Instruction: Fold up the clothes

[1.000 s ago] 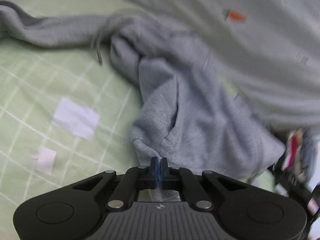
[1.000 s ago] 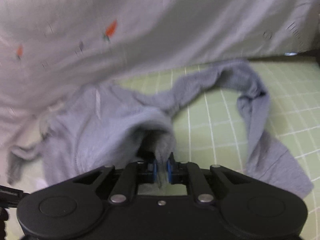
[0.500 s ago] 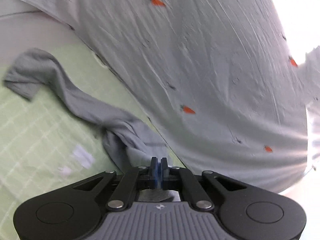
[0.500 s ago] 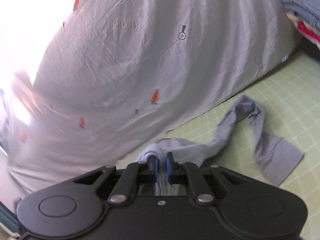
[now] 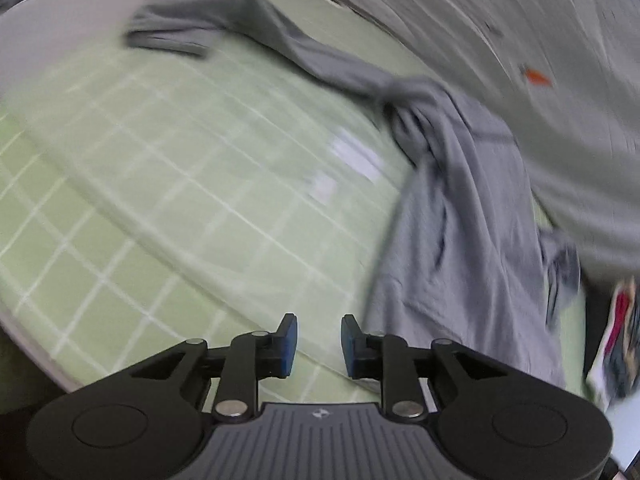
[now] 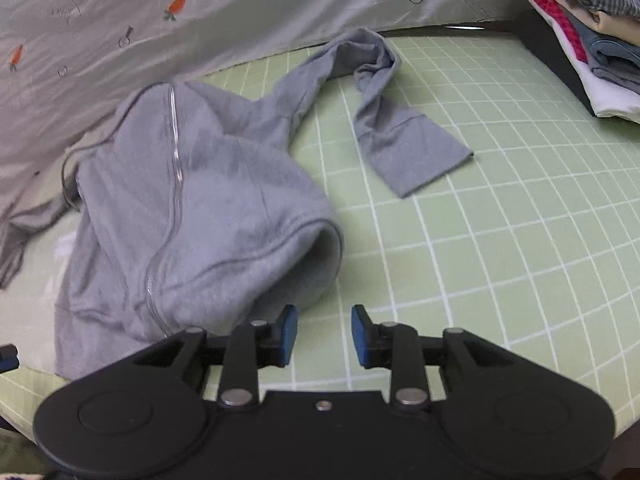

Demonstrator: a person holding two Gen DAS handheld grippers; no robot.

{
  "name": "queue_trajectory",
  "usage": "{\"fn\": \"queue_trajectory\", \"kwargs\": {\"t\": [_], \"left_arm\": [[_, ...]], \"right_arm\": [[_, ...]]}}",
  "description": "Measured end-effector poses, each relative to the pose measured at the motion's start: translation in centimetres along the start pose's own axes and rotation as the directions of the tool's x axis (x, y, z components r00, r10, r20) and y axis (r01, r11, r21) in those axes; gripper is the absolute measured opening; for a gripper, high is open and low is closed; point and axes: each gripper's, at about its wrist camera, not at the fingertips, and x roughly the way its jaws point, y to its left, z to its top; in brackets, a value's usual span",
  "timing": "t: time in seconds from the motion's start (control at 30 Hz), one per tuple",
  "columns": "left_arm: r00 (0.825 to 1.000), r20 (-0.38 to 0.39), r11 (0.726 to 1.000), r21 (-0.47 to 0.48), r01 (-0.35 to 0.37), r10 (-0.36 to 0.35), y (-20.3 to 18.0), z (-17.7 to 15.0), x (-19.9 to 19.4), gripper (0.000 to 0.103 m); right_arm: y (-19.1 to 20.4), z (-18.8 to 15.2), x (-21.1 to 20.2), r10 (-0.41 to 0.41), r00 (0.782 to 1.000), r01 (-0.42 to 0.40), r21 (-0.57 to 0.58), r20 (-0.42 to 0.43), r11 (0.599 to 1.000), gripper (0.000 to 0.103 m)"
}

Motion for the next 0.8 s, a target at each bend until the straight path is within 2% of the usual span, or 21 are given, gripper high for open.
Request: {"fn": "queue_trajectory", "kwargs": {"t": [0.1, 0.2, 0.27, 0.37, 0.43, 0.5, 0.57, 0.7, 0.8], "left_arm": [[1.0, -0.031, 0.998, 0.061, 0.001, 0.001, -1.5, -0.4, 1.7, 0.038], [0.998, -0.062, 0.993, 0.122, 0.004, 0.003, -3.1, -0.9, 3.3, 0.038], [0.997, -0.082, 0.987, 0.162, 0.007, 0.006, -4.1, -1.2, 4.4, 0.038], [0.994, -0.105, 0.979, 0.205, -0.003, 0.025, -5.3, -1.5, 5.7, 0.038], [0.993, -0.106, 0.975, 0.221, -0.028, 0.052, -5.5, -1.5, 6.1, 0.038], [0.992, -0.105, 0.974, 0.222, -0.038, 0.063, -5.5, -1.5, 6.2, 0.039], [0.993, -0.102, 0.977, 0.212, -0.037, 0.059, -5.4, -1.4, 6.1, 0.04], [0.994, -0.09, 0.98, 0.193, -0.044, 0.062, -5.4, -1.4, 6.2, 0.04], [0.994, -0.082, 0.98, 0.195, -0.049, 0.066, -5.4, -1.7, 6.2, 0.04]], "right_arm": [[0.9, -0.5, 0.4, 0.01, 1.0, -0.011, -0.074, -0.011, 0.997, 0.03], [1.9, -1.2, 1.1, 0.004, 0.999, -0.009, -0.162, -0.035, 0.987, 0.028], [2.4, -1.5, 1.5, 0.03, 0.999, -0.038, -0.208, -0.043, 0.977, 0.027], [4.1, -0.9, 2.4, 0.033, 0.999, -0.041, -0.307, -0.031, 0.951, 0.026], [5.1, -0.1, 2.5, 0.044, 0.999, -0.041, -0.348, 0.0, 0.937, 0.025], [5.7, 1.5, 2.0, 0.095, 0.993, -0.065, -0.342, 0.071, 0.938, 0.024], [5.9, 3.1, 0.9, 0.183, 0.969, -0.127, -0.303, 0.164, 0.944, 0.024], [6.5, 3.7, 1.9, 0.133, 0.973, -0.067, -0.321, 0.189, 0.945, 0.029], [6.6, 2.1, 3.3, 0.042, 0.986, 0.023, -0.375, 0.164, 0.927, 0.03]]}}
